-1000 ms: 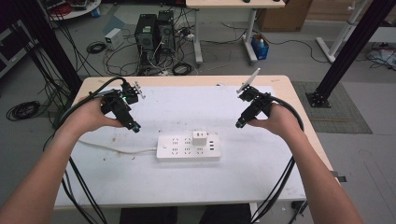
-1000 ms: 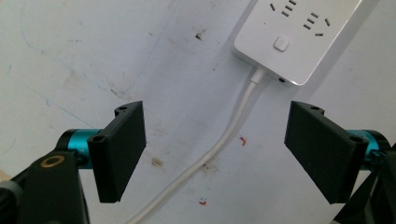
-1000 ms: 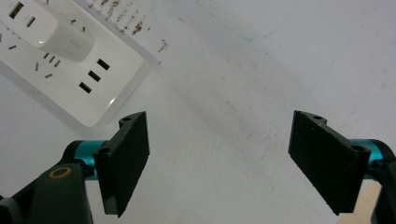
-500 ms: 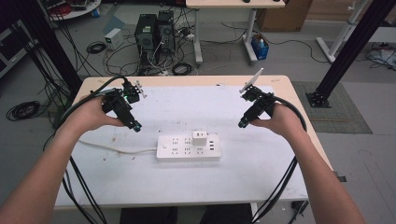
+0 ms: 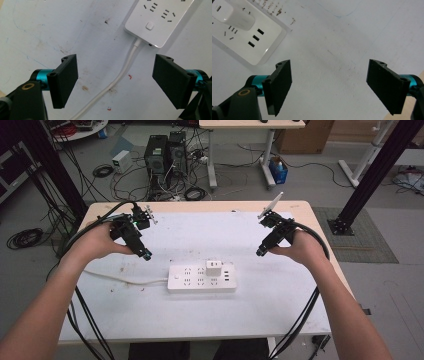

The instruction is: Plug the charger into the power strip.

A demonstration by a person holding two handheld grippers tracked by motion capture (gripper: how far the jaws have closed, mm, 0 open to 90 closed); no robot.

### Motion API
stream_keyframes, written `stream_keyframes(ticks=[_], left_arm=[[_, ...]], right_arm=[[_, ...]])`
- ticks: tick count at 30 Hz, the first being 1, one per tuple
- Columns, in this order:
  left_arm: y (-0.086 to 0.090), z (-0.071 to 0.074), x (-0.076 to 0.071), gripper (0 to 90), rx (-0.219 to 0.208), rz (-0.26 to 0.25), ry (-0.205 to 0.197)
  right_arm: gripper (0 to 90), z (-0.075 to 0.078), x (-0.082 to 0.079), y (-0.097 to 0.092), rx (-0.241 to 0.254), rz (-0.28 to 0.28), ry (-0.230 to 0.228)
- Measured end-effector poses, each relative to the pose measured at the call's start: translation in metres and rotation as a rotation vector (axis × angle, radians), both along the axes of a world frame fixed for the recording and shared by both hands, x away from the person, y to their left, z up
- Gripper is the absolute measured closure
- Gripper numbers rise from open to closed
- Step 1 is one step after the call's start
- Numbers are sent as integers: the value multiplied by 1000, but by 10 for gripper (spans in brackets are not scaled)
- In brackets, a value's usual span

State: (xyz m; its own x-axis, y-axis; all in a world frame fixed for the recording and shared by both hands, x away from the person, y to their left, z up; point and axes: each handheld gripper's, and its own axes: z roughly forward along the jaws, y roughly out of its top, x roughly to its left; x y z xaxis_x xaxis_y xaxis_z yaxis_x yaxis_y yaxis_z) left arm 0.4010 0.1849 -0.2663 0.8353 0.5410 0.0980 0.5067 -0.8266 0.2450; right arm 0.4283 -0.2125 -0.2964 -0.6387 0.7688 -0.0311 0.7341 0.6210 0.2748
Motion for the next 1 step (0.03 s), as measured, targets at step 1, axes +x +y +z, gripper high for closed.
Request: stream_keyframes(ticks=[1], left_arm=[[0,0,0,208,0,0,1]], right_arm=[[200,1,0,0,0,-2,0]])
